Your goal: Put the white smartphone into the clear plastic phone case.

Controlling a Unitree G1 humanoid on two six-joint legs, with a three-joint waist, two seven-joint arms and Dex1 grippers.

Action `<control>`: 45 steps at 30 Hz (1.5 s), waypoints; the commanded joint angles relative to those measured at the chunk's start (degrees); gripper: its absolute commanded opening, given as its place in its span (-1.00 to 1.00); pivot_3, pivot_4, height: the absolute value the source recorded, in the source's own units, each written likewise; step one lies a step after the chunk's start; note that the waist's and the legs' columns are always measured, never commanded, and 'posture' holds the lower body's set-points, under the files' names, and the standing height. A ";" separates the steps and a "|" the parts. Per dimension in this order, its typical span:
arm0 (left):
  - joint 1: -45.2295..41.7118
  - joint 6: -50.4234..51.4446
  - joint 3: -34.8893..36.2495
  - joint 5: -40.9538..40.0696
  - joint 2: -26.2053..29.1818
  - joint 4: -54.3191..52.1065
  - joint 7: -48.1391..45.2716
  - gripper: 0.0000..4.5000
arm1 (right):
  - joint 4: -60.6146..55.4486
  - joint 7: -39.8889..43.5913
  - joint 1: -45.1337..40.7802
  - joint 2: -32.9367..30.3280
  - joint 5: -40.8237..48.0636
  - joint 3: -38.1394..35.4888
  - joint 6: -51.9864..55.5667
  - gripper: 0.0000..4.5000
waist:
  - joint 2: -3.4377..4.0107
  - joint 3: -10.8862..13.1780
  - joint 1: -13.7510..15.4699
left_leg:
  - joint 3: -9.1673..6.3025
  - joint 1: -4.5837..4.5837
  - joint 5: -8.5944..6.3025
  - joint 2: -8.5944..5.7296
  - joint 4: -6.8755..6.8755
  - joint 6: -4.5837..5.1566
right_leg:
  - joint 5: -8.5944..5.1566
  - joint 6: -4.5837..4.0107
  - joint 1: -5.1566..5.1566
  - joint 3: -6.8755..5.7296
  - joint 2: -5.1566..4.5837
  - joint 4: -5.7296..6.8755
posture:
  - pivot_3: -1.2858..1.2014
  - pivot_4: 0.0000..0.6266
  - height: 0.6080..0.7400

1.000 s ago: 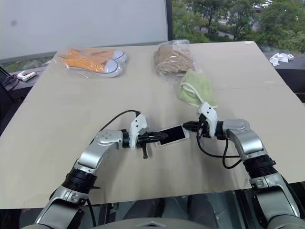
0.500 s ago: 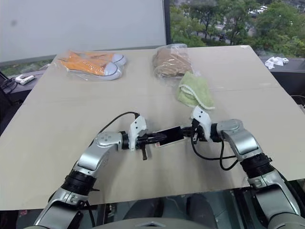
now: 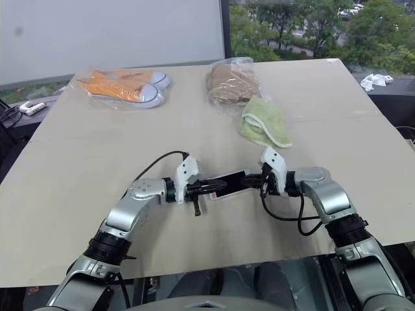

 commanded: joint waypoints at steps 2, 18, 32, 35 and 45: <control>-0.44 0.37 0.89 -0.51 -0.12 0.65 0.23 -1.00 | 5.05 -2.01 2.04 1.48 -0.50 -1.81 -2.32 -0.97 | 0.10 0.37 -0.08 | 0.00 -0.02 0.01 0.00 -0.01 -0.01 | 0.00 0.00 -0.01 0.01 0.00 0.00 | 0.03 -0.52 1.00; -0.21 1.17 1.86 -2.47 -0.54 2.35 0.29 -1.00 | 7.55 -7.00 2.06 5.54 0.57 -7.52 -9.16 -0.97 | 0.28 0.81 0.03 | 0.00 -0.53 0.21 -0.02 0.01 -0.35 | 0.03 -0.03 -0.49 0.01 0.01 -0.01 | 0.03 -0.52 1.00; 0.43 0.36 0.88 -1.71 -0.18 2.11 0.54 -1.00 | 7.84 -5.99 1.03 2.73 -2.76 -0.35 0.21 -0.97 | 0.27 0.79 0.08 | -0.01 -0.50 0.21 -0.02 0.00 -0.34 | 0.03 -0.04 -0.48 0.01 0.01 -0.01 | 0.03 -0.52 1.00; 0.53 0.23 0.84 -1.54 -0.16 2.00 0.60 -1.00 | 9.29 -6.33 -0.87 2.78 -3.16 0.82 4.88 -0.97 | 0.25 0.75 -0.12 | 0.00 -0.48 0.21 -0.02 0.00 -0.33 | 0.03 -0.04 -0.48 0.02 0.01 -0.01 | 0.03 -0.52 1.00; 1.00 0.33 0.99 -1.29 -0.19 1.34 0.91 -1.00 | 8.30 -3.93 -1.46 1.25 -3.25 4.56 14.06 -0.97 | 0.13 0.46 -0.06 | -0.01 -0.45 0.20 -0.01 -0.01 -0.32 | 0.03 -0.04 -0.46 0.02 0.01 0.00 | 0.03 -0.52 1.00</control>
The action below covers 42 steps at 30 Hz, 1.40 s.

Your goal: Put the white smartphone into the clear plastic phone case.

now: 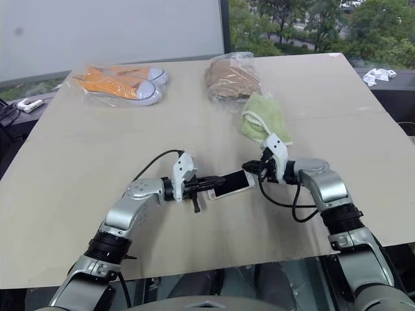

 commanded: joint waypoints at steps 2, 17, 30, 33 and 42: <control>0.89 0.47 -0.32 0.82 0.35 -0.26 0.69 -1.00 | 3.87 0.29 4.51 -0.94 -3.12 7.10 7.97 -0.97 | -0.08 -0.14 0.04 | 0.00 0.00 0.00 0.00 -0.01 0.00 | 0.00 0.00 0.00 0.00 0.00 -0.01 | 0.03 -0.52 1.00; 1.35 0.57 -0.37 0.75 0.59 -0.88 1.33 -1.00 | 3.30 1.68 5.34 -2.64 -5.60 11.64 8.39 -0.97 | -0.16 -0.88 0.12 | -0.02 0.00 -0.04 0.00 -0.09 0.06 | -0.01 0.00 0.01 -0.02 -0.01 -0.09 | 0.03 -0.52 1.00; 1.33 0.29 -0.47 0.78 0.41 -0.66 1.56 -1.00 | 3.59 1.36 5.77 -1.94 -6.86 10.49 2.78 -0.97 | -0.20 -1.26 0.56 | -0.08 0.01 -0.05 0.00 -0.20 0.06 | -0.01 0.00 0.11 -0.08 -0.01 -0.35 | 0.03 -0.52 1.00; 0.99 0.04 -0.57 0.87 0.30 -0.28 1.43 -1.00 | 2.90 0.77 6.18 0.74 -4.02 5.40 -2.21 -0.97 | -0.19 -1.25 0.32 | -0.08 0.03 -0.05 0.01 -0.20 0.06 | -0.01 0.00 0.11 -0.08 0.00 -0.34 | 0.03 -0.52 1.00; 0.48 -0.37 -0.69 1.09 -0.11 0.34 1.12 -1.00 | -0.31 4.42 11.02 -2.35 -8.94 6.11 -20.81 -0.97 | 0.16 -0.89 -0.02 | -0.06 -0.06 0.00 0.01 -0.35 -0.02 | 0.00 0.00 -0.02 -0.03 0.02 -0.34 | 0.03 -0.52 1.00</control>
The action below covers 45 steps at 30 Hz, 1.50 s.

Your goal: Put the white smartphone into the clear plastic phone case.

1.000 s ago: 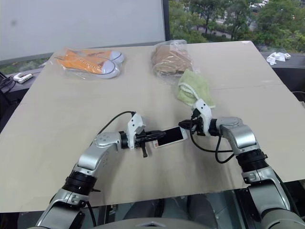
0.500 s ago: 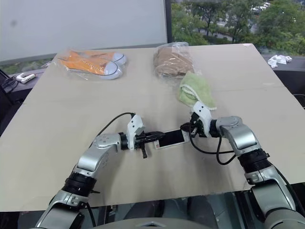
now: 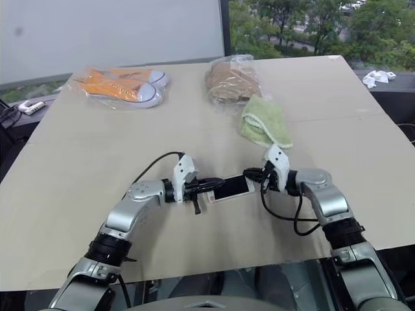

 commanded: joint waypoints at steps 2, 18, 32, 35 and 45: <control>-0.12 -0.18 -0.38 0.64 -0.16 0.52 0.04 -1.00 | 2.31 1.72 2.77 -2.59 -6.13 6.20 -3.99 -0.97 | -0.01 0.02 -0.02 | 0.02 0.01 0.00 -0.01 0.01 0.00 | 0.00 0.01 0.01 0.05 0.00 -0.01 | 0.03 -0.52 1.00; -0.34 -0.43 -0.39 1.05 -0.85 0.63 0.25 -1.00 | -2.72 -1.98 0.57 -2.76 -1.92 6.94 24.44 -0.97 | -0.11 -0.07 0.22 | -0.04 0.11 -0.09 0.00 0.23 0.16 | 0.00 0.00 0.10 0.03 0.03 0.15 | 0.03 -0.52 1.00; 1.24 2.23 4.06 -4.21 0.59 -11.16 1.49 -0.47 | -11.00 1.12 3.41 -1.74 10.01 -6.84 10.92 -0.03 | -0.02 1.26 0.13 | -0.03 -0.58 0.04 -0.01 0.29 -0.04 | 0.03 -0.01 -0.51 0.04 0.02 0.22 | 0.03 -0.52 1.00; 4.25 3.82 6.93 -6.35 3.81 -15.96 0.92 0.17 | -14.81 1.55 5.48 -3.98 12.25 -8.96 11.91 0.62 | -0.01 1.29 0.08 | 0.00 -1.21 0.07 -0.01 0.48 -0.09 | 0.04 -0.02 -1.16 0.07 0.02 0.39 | 0.03 -0.52 1.00; 27.02 2.70 24.36 -10.01 17.78 -24.25 -2.39 0.95 | -16.86 6.12 19.80 -16.49 14.82 -24.13 3.44 1.00 | 0.07 1.74 0.53 | 0.11 -1.28 0.06 -0.04 0.42 -0.07 | 0.04 -0.02 -1.35 0.34 0.02 0.34 | 0.03 -0.52 1.00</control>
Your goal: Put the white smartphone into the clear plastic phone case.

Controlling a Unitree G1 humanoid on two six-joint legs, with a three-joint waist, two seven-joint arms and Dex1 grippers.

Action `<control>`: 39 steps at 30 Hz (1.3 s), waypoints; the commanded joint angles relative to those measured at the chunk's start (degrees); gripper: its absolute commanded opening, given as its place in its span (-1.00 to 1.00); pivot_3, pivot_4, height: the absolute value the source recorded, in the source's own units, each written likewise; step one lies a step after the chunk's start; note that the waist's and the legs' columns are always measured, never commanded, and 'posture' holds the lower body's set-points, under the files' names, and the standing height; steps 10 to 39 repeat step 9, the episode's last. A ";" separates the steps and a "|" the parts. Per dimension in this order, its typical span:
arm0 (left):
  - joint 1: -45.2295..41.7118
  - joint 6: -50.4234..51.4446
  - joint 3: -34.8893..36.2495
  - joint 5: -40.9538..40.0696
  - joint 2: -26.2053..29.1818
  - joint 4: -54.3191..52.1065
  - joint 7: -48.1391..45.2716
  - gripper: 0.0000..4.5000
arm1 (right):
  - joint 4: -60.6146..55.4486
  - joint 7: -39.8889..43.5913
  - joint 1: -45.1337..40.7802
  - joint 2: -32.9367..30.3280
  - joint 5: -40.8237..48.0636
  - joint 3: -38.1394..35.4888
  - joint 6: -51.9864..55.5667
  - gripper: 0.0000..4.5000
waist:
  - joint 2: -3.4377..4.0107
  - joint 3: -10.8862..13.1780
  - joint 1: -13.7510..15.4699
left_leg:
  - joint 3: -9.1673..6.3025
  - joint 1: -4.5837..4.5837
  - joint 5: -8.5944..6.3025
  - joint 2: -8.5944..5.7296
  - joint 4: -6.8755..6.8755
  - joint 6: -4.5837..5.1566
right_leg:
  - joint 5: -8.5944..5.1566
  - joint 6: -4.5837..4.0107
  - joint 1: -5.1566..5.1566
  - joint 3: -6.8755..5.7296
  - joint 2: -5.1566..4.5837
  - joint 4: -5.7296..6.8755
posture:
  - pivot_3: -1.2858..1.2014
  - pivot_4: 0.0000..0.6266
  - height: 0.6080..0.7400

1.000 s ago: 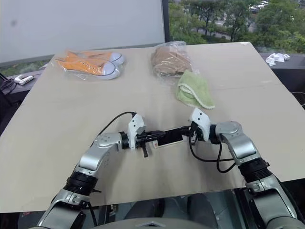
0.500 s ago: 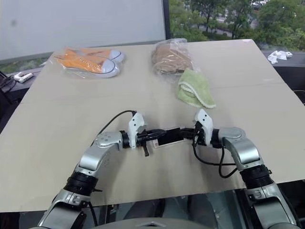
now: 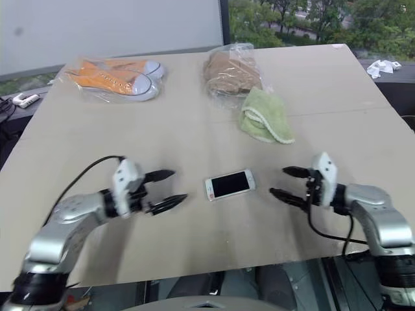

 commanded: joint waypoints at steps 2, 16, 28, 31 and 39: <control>7.37 -4.08 5.76 0.39 2.74 -1.77 -1.32 0.95 | 1.30 5.62 4.74 -4.79 1.99 -6.06 -4.74 1.00 | -0.02 0.11 0.54 | 0.01 0.03 0.00 0.00 0.00 0.01 | 0.00 0.00 0.02 0.00 0.00 0.03 | 0.03 -0.52 1.00; 11.98 -3.65 10.97 -2.15 2.70 -4.63 -0.47 0.95 | 7.43 9.98 6.98 -6.88 1.65 -8.83 -11.66 1.00 | -0.08 0.20 1.15 | 0.01 0.05 0.00 0.03 0.05 0.01 | 0.02 -0.04 0.09 -0.03 0.00 0.04 | 0.03 -0.52 1.00; 11.98 -3.65 10.97 -2.15 2.70 -4.63 -0.47 0.95 | 7.43 9.98 6.98 -6.88 1.65 -8.83 -11.66 1.00 | -0.08 0.20 1.15 | 0.01 0.05 0.00 0.03 0.05 0.01 | 0.02 -0.04 0.09 -0.03 0.00 0.04 | 0.03 -0.52 1.00; 11.98 -3.65 10.97 -2.15 2.70 -4.63 -0.47 0.95 | 7.43 9.98 6.98 -6.88 1.65 -8.83 -11.66 1.00 | -0.08 0.20 1.15 | 0.01 0.05 0.00 0.03 0.05 0.01 | 0.02 -0.04 0.09 -0.03 0.00 0.04 | 0.03 -0.52 1.00; 11.98 -3.65 10.97 -2.15 2.70 -4.63 -0.47 0.95 | 7.43 9.98 6.98 -6.88 1.65 -8.83 -11.66 1.00 | -0.08 0.20 1.15 | 0.01 0.05 0.00 0.03 0.05 0.01 | 0.02 -0.04 0.09 -0.03 0.00 0.04 | 0.03 -0.52 1.00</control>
